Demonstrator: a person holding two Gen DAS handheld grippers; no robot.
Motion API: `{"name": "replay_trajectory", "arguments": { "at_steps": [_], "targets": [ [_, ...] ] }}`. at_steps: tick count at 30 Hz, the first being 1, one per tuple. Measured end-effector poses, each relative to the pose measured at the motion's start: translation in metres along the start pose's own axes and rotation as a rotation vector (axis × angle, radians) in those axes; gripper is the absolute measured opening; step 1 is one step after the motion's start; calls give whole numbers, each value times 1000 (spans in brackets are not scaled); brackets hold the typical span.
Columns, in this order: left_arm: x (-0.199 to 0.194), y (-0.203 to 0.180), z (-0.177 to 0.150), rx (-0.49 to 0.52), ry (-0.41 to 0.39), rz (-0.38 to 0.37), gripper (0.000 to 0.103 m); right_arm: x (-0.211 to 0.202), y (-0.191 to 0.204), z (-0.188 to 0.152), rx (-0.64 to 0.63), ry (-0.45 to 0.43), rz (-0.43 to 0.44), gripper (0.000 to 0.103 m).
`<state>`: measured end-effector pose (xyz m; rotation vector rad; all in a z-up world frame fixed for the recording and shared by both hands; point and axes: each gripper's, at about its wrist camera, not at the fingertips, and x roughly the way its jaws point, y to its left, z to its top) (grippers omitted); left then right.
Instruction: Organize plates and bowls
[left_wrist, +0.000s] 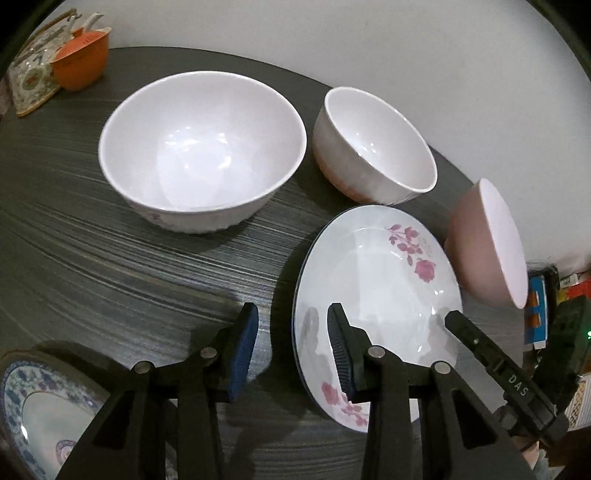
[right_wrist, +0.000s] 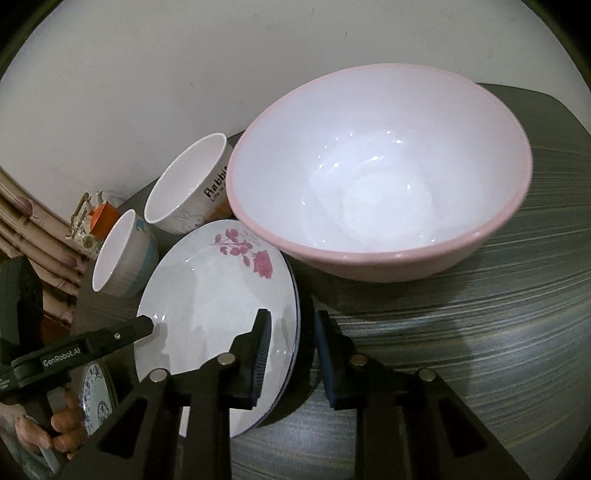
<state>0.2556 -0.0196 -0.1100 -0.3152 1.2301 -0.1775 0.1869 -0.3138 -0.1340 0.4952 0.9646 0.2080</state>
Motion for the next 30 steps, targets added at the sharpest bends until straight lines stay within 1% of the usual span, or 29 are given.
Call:
{"name": "replay_trajectory", "arguments": {
  "at_steps": [1, 5, 7, 8, 10, 14, 17, 22, 30],
  "targets": [
    [2, -1, 0, 4, 2, 1, 31, 2, -1, 0, 4, 3, 5, 25],
    [11, -3, 1, 16, 27, -2, 21, 7, 0, -1, 2, 17, 8, 16],
    [11, -4, 1, 20, 22, -1, 19, 7, 1, -1, -5, 19, 9, 12],
    [12, -5, 1, 23, 20, 1, 17, 7, 1, -1, -6, 17, 10, 12],
    [14, -5, 1, 18, 28, -20, 13, 7, -1, -1, 1, 16, 15, 12],
    [13, -10, -1, 26, 23, -15, 13, -1, -7, -5, 20, 29, 17, 11],
    [14, -14, -6, 29, 43, -17, 13, -8, -11, -12, 28, 43, 13, 12],
    [8, -15, -24, 40, 73, -20, 13, -24, -18, -34, 41, 67, 13, 11],
    [-8, -19, -66, 76, 126, -8, 13, -46, -18, -74, 77, 107, 8, 11]
  ]
}}
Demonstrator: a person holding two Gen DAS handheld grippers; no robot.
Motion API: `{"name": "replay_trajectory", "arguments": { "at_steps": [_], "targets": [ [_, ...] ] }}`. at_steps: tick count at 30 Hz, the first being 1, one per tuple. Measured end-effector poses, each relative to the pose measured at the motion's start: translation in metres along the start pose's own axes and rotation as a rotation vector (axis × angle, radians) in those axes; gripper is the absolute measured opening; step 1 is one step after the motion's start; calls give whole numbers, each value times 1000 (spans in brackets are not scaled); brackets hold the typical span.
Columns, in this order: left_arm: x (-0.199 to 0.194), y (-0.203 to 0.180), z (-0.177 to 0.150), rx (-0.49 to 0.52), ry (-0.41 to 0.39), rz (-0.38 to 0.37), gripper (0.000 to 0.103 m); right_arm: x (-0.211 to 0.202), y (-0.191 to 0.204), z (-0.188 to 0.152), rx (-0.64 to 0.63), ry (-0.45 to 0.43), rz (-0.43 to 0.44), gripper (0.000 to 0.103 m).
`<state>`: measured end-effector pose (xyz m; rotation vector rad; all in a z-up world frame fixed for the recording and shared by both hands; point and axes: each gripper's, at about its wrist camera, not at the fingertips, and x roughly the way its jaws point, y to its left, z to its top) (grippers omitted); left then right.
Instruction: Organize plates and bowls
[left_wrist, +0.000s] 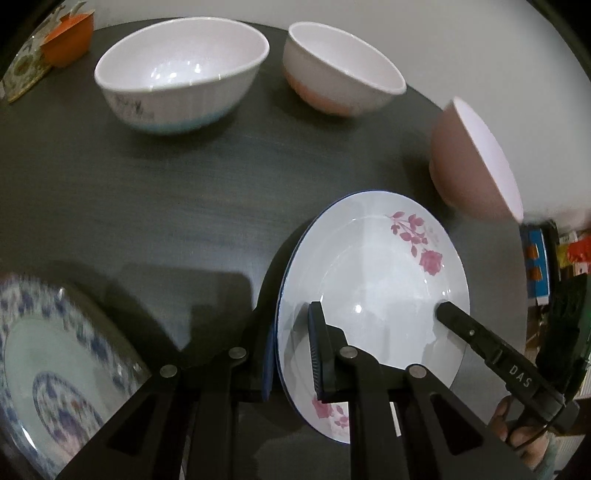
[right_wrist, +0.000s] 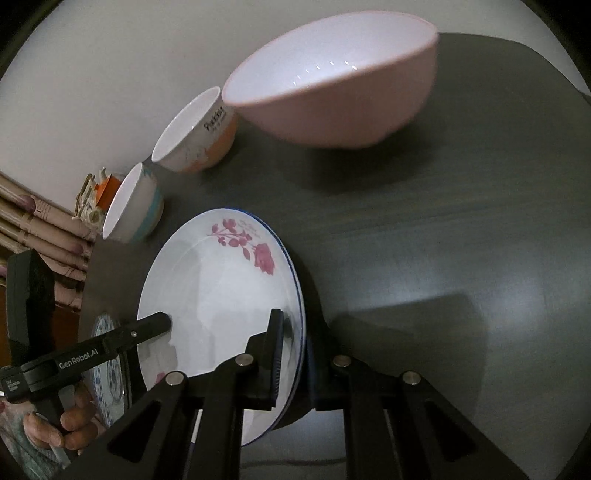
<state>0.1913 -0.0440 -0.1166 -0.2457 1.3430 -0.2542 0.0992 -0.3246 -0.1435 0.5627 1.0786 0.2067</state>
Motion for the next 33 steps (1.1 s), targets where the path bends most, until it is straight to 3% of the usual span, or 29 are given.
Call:
{"name": "replay_trajectory", "arguments": {
  "at_steps": [4, 13, 22, 24, 33],
  "targets": [
    [-4, -2, -19, 8, 17, 6, 14, -5, 4, -18, 1, 24, -9, 11],
    [-9, -1, -28, 24, 46, 22, 15, -13, 11, -48, -8, 85, -15, 11],
    [-6, -5, -16, 42, 76, 15, 15, -13, 14, -51, -17, 119, -20, 14],
    [-10, 1, -41, 40, 77, 10, 15, -13, 13, -52, -17, 125, -20, 14],
    [-4, -10, -32, 49, 86, 33, 16, -16, 11, -52, -23, 136, -14, 14]
  ]
}}
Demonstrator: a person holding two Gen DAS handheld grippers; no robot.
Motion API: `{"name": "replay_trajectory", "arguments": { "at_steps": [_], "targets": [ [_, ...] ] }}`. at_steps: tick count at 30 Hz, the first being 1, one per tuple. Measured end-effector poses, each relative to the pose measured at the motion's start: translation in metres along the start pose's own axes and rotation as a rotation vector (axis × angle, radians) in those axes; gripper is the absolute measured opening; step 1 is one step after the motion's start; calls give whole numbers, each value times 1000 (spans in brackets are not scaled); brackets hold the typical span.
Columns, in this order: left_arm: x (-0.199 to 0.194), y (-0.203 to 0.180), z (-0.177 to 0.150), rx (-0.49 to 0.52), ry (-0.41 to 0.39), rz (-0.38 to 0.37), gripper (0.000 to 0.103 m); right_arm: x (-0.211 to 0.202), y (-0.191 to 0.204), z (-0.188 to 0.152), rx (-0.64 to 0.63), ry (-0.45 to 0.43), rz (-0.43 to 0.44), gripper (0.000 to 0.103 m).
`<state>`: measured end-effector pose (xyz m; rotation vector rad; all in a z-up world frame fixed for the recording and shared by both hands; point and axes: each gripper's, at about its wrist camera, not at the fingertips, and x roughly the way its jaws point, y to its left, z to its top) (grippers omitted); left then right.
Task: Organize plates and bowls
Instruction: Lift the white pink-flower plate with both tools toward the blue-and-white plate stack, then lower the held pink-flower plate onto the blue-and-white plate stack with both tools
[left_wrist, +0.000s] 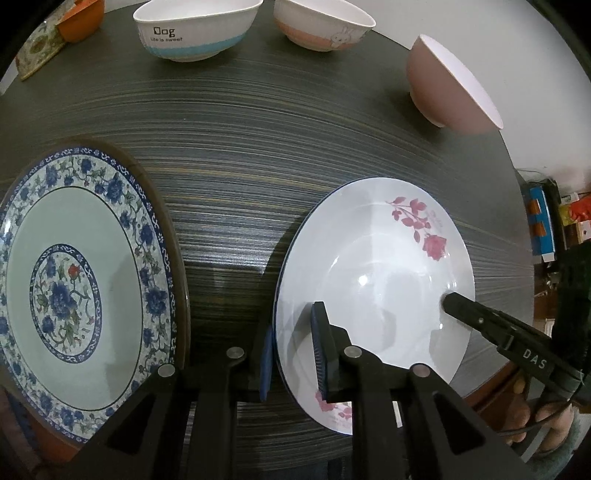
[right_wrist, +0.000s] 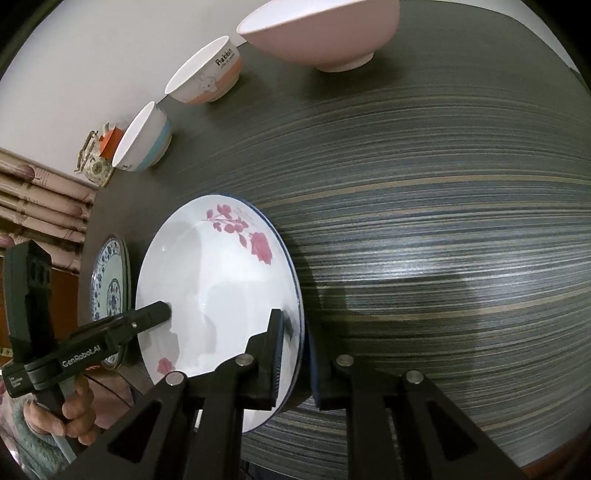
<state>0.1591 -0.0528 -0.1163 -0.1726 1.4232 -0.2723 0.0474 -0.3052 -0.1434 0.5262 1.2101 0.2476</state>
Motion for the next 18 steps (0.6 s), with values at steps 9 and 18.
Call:
{"name": "replay_trajectory", "arguments": {
  "at_steps": [9, 18],
  "targets": [
    [3, -4, 0, -4, -6, 16, 16, 0, 2, -1, -11, -13, -10, 10],
    [2, -3, 1, 0, -15, 21, 15, -1, 4, -2, -9, -18, -23, 10]
  ]
}}
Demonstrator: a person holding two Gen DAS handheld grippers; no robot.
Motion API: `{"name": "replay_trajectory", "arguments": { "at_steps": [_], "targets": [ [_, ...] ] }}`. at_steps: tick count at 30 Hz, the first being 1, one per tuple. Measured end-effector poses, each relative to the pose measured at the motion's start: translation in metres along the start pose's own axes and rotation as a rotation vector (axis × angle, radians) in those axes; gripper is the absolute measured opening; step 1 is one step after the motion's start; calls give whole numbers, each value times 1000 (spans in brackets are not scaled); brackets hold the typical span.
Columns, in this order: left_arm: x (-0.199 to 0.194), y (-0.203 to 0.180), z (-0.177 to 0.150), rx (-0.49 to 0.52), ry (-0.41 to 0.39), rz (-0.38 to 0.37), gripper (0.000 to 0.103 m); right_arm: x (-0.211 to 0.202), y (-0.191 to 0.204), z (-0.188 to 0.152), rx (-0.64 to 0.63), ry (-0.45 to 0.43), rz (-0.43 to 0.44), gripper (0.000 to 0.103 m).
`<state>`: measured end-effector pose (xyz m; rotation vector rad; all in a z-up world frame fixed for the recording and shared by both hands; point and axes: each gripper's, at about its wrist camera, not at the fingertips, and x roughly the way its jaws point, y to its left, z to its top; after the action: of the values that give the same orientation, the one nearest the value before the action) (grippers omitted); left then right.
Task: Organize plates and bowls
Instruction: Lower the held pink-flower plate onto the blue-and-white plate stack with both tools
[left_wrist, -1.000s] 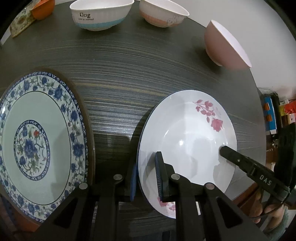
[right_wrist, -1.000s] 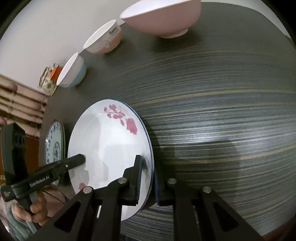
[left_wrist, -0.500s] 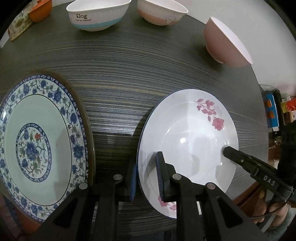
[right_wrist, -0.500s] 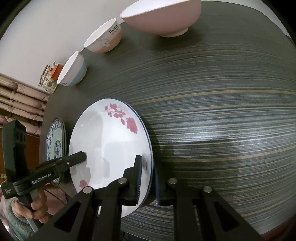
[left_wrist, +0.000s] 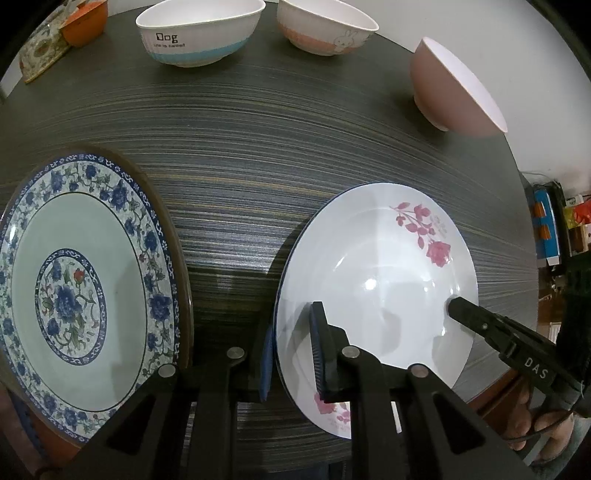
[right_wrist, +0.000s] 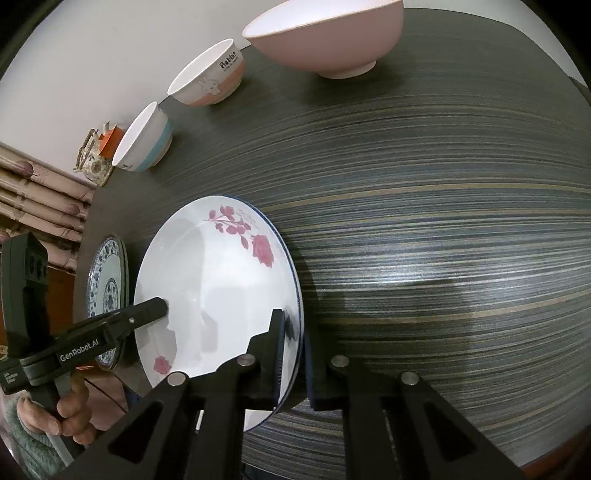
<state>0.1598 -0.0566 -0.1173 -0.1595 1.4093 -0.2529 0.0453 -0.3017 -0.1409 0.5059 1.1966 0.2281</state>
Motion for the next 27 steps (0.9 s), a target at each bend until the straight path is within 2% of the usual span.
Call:
{"name": "replay_trajectory", "arguments": {
  "at_steps": [18, 27],
  "targets": [
    [-20, 5, -4, 10, -37, 15, 14, -9, 9, -2, -21, -34, 6, 10],
    [-37, 20, -4, 0, -56, 5, 14, -15, 15, 1, -28, -45, 11, 10]
  ]
}}
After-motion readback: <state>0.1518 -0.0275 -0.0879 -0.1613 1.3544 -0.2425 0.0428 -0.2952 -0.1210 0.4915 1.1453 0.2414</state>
